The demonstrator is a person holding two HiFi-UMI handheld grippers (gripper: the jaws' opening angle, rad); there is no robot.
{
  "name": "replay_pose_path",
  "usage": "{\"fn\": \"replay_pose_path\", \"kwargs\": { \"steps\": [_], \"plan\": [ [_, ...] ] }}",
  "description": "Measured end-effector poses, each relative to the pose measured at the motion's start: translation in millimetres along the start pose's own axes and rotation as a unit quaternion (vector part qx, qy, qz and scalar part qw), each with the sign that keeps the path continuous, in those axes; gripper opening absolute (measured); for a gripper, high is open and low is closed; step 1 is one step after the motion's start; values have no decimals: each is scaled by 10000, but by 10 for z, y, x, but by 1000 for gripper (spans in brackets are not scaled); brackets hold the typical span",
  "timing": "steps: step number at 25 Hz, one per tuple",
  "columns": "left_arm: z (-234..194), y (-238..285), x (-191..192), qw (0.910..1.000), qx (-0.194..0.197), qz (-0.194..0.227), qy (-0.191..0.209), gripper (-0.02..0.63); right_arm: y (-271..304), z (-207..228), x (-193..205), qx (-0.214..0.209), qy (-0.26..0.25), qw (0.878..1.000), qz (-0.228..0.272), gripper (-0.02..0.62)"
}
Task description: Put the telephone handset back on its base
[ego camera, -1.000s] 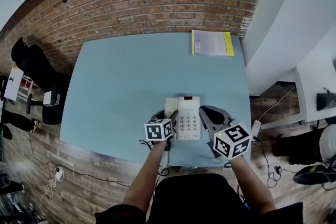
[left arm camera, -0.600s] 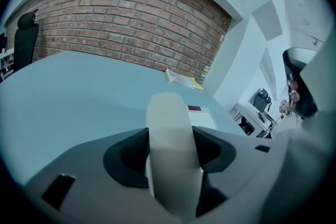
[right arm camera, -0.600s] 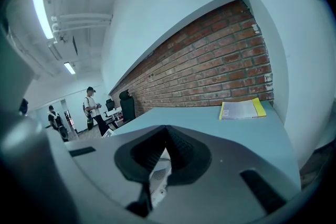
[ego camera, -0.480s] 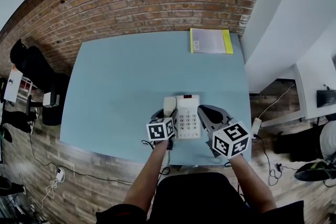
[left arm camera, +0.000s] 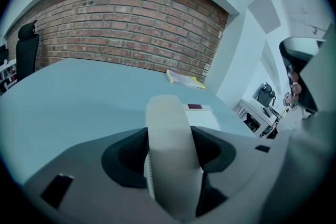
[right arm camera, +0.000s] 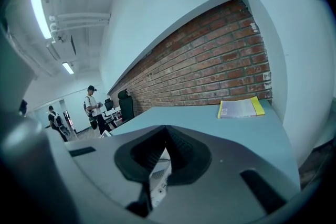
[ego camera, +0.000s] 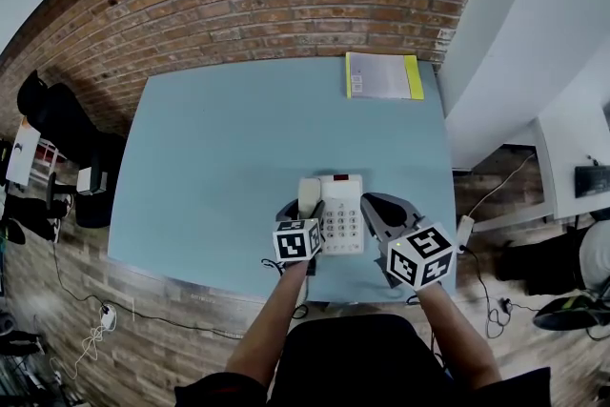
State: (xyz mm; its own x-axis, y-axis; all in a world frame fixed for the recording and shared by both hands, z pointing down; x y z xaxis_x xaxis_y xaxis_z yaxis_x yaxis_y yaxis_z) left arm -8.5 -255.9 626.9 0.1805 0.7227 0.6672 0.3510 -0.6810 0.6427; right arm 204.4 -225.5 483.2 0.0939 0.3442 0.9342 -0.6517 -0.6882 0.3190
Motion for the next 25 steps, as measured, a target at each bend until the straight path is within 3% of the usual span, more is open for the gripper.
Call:
{"fn": "replay_pose_path", "kwargs": {
  "steps": [9, 25],
  "plan": [
    [9, -1, -11, 9996, -228, 74, 173, 241, -17, 36, 9, 60, 8, 10000, -10, 12],
    [64, -34, -98, 9993, -104, 322, 128, 241, -19, 48, 62, 63, 66, 9999, -68, 12]
  ]
}}
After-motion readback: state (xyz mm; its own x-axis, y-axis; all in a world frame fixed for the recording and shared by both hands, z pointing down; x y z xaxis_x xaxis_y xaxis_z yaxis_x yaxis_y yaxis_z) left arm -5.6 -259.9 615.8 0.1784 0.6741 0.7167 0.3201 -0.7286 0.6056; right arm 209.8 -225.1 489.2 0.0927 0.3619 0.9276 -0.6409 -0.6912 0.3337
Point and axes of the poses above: the fingertips, and each gripper's own axes: y forward along the fingers, z to its right, x out of its underside, the point moved 10 cm from there along -y, backward along the fingers, and after that the axes turned 9 degrees about -y, right-handed, at the moved point
